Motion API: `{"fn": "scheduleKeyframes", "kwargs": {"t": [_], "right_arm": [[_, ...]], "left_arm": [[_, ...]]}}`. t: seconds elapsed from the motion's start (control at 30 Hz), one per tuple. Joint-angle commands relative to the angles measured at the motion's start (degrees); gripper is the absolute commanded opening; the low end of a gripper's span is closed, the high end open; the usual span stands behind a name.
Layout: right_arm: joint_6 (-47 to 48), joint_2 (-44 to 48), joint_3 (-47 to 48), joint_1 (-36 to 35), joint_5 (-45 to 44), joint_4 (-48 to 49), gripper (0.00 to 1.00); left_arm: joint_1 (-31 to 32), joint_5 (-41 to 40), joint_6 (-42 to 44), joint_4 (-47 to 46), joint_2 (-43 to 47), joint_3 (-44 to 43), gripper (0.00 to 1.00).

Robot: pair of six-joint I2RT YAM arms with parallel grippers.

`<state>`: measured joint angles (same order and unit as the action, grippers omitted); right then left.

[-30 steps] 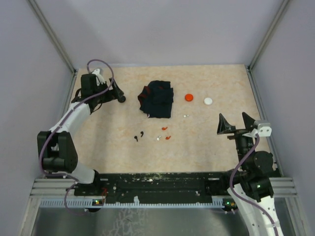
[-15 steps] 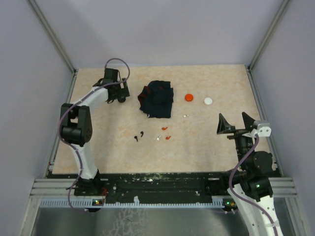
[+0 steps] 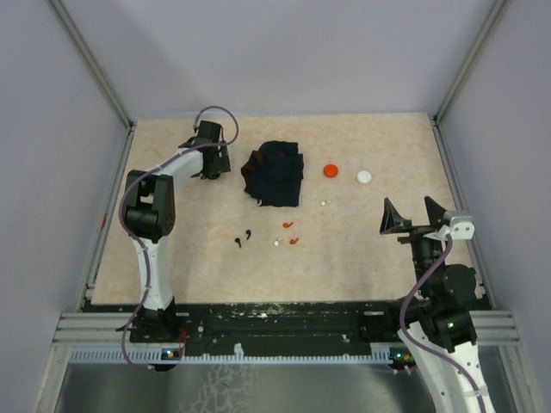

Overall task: Insert the wireless bluetooth earbuds into the charging case
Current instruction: Pick up the charging case at the center of the board.

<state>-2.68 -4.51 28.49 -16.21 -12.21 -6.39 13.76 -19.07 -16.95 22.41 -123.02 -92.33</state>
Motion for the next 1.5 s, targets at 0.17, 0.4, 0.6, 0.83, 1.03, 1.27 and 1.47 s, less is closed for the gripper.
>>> {"fn": "scheduleKeyframes", "kwargs": {"t": [0.17, 0.4, 0.6, 0.83, 1.03, 1.27, 1.47], "right_arm": [[0.75, 0.34, -0.10, 0.30, -0.79, 2.73, 0.98], [0.75, 0.45, -0.14, 0.32, -0.77, 2.77, 0.98], [0.55, 0.05, -0.03, 0.30, -0.17, 2.79, 0.98], [-0.07, -0.27, 0.47, 0.30, 1.34, 2.30, 0.98], [-2.23, -3.37, 2.03, 0.31, 4.03, 1.62, 0.98], [-3.85, -8.65, 4.44, 0.32, 13.98, 0.80, 0.98], [-6.29, -15.00, 6.59, 0.30, 19.56, -0.65, 0.98]], "left_arm": [[-0.22, 0.18, -1.26, 0.70, -2.49, -1.74, 0.78], [-0.51, 1.65, -1.03, 1.33, -1.50, -0.81, 0.65], [-0.49, 2.56, 2.02, -0.74, 2.72, 3.37, 0.56], [-0.44, 5.42, 5.66, -2.97, 7.50, 7.99, 0.47], [1.02, 10.24, 11.81, -5.32, 15.13, 14.12, 0.48], [6.34, 10.90, 20.22, -6.23, 24.75, 19.34, 0.49], [8.96, 16.68, 27.27, -6.33, 33.08, 22.22, 0.50]]}}
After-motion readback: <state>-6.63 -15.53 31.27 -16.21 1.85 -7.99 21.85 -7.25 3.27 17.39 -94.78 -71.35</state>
